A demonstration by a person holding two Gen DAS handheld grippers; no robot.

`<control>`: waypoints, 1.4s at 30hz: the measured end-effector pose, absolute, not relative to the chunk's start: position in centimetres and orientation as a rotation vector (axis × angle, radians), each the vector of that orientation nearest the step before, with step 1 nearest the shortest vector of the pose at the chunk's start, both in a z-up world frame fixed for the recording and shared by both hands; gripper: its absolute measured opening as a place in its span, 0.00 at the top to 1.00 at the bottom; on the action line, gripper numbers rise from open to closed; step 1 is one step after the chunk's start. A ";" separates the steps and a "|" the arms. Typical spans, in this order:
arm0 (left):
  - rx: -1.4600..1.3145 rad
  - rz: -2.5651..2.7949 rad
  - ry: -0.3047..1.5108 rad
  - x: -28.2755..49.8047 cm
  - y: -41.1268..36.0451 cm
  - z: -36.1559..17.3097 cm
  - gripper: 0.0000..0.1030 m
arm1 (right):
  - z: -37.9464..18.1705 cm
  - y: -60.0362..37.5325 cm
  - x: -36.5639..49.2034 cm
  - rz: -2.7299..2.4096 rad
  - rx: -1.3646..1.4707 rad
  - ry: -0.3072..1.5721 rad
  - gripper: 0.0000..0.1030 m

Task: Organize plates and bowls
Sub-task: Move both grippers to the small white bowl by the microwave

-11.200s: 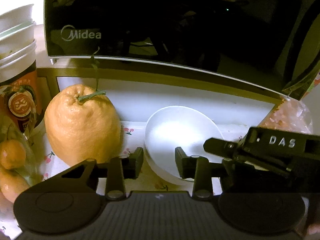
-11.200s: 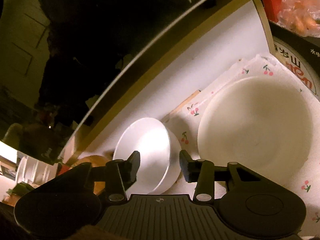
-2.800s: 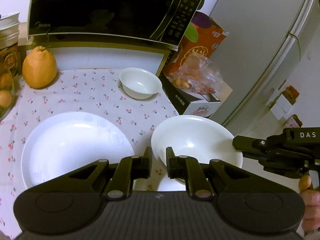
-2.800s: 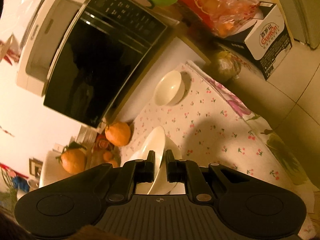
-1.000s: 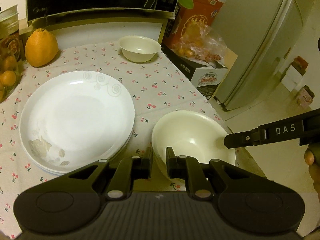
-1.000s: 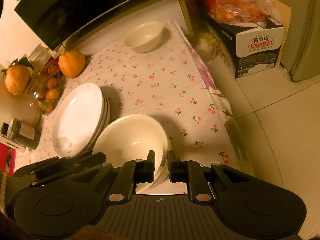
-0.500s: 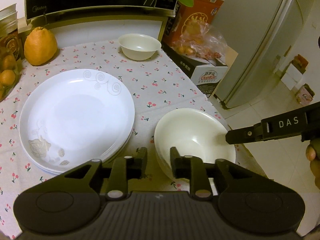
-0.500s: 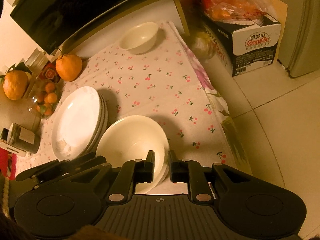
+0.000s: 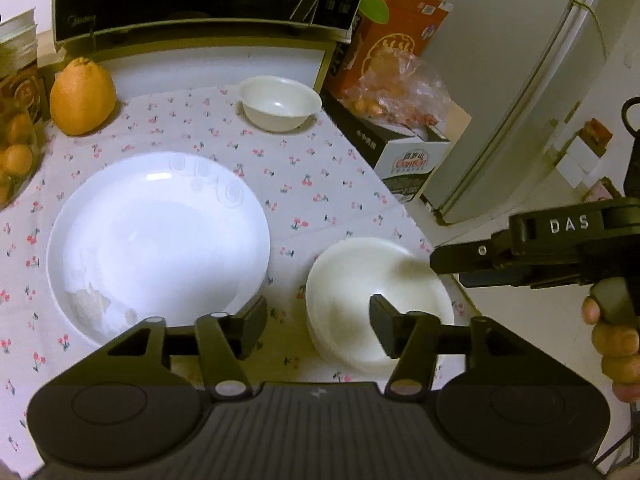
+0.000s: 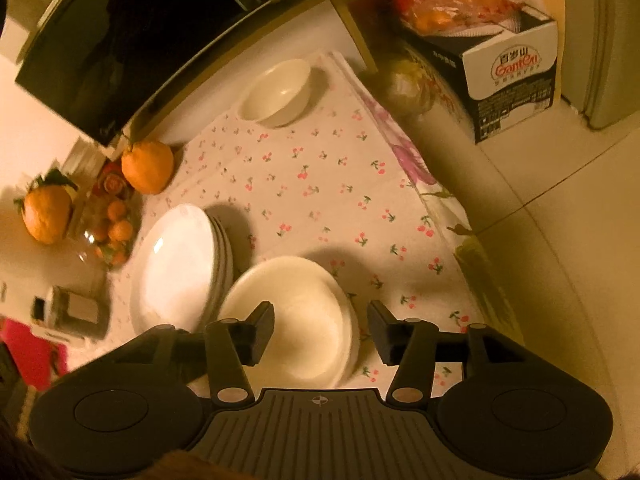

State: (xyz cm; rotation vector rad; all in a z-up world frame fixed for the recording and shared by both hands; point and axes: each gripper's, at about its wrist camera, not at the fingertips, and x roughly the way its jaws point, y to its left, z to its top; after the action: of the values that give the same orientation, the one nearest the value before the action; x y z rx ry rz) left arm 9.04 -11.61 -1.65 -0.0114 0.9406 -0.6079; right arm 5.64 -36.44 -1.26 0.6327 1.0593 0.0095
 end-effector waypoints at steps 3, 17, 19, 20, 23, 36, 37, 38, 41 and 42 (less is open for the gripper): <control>0.012 -0.605 0.929 9.9 -11.9 -1.0 0.34 | -0.8 -36.8 6.4 0.028 0.701 1.037 0.35; 0.098 -0.547 0.896 17.3 -13.6 2.0 0.10 | -1.1 -39.6 12.3 0.048 1.029 0.952 0.31; 0.112 -0.543 0.893 18.3 -14.0 2.1 0.09 | -1.3 -40.0 13.4 0.042 1.040 0.948 0.31; 0.119 -0.540 0.893 19.0 -14.2 2.1 0.09 | -1.5 -40.2 14.0 0.041 1.040 0.946 0.31; 0.127 -0.528 0.900 21.0 -14.9 1.8 0.09 | -1.9 -40.5 15.9 0.038 1.033 0.949 0.31; 0.133 -0.470 0.921 28.4 -17.0 -1.9 0.35 | -4.7 -41.5 24.4 -0.008 0.923 0.943 0.32; 0.122 -0.474 0.925 28.9 -17.2 -2.3 0.38 | -4.9 -41.7 24.8 -0.007 0.920 0.941 0.32; 0.109 -0.480 0.927 29.3 -17.2 -2.5 0.41 | -5.1 -41.8 25.2 -0.006 0.916 0.939 0.34; 0.078 -0.489 0.931 30.4 -17.4 -3.0 0.45 | -5.7 -41.8 26.1 0.005 0.898 0.935 0.40; 0.069 -0.488 0.931 30.7 -17.5 -3.2 0.46 | -5.9 -41.8 26.4 0.006 0.894 0.935 0.44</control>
State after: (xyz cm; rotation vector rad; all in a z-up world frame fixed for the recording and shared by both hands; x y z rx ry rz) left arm 30.70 -17.50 -3.23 0.0690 0.9311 -0.4881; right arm 26.38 -41.79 -5.86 0.8937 0.9347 0.0059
